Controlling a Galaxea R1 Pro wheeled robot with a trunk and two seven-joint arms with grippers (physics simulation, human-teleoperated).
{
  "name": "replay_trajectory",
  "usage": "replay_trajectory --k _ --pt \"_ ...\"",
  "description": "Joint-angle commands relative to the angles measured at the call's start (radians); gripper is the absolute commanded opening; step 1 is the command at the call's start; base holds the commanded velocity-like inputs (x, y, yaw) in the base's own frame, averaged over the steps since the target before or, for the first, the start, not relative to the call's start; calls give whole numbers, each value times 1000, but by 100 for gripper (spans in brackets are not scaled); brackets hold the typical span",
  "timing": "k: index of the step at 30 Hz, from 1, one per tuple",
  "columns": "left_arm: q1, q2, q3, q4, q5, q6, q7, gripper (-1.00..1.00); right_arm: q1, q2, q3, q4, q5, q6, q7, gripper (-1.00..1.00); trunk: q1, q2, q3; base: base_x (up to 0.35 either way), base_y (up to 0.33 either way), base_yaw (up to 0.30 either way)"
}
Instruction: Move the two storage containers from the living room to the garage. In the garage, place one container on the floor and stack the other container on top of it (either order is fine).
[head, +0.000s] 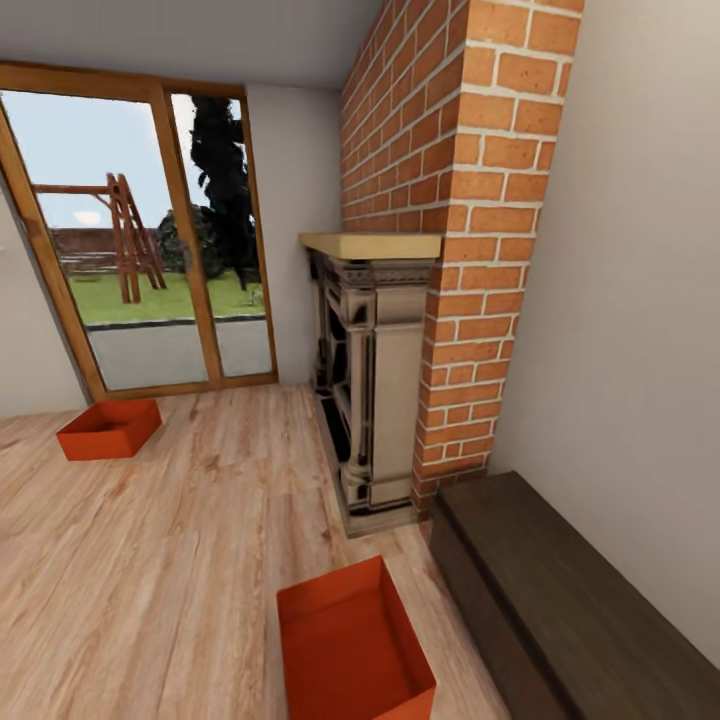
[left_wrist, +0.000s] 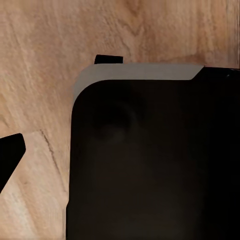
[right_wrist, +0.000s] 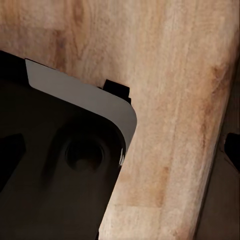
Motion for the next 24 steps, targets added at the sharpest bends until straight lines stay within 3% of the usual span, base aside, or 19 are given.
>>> replay_trajectory --k 1,10,24 --pt "0 0 1 0 6 -3 1 100 -1 0 7 3 -10 -6 6 100 0 0 -1 169 -219 1" --pt "0 0 1 1 6 -3 1 100 -1 0 7 3 -10 -7 6 100 0 0 -1 190 -181 23" --pt "0 0 2 0 6 -5 2 100 -1 -1 8 3 -10 -7 6 100 0 0 -1 24 -7 252"
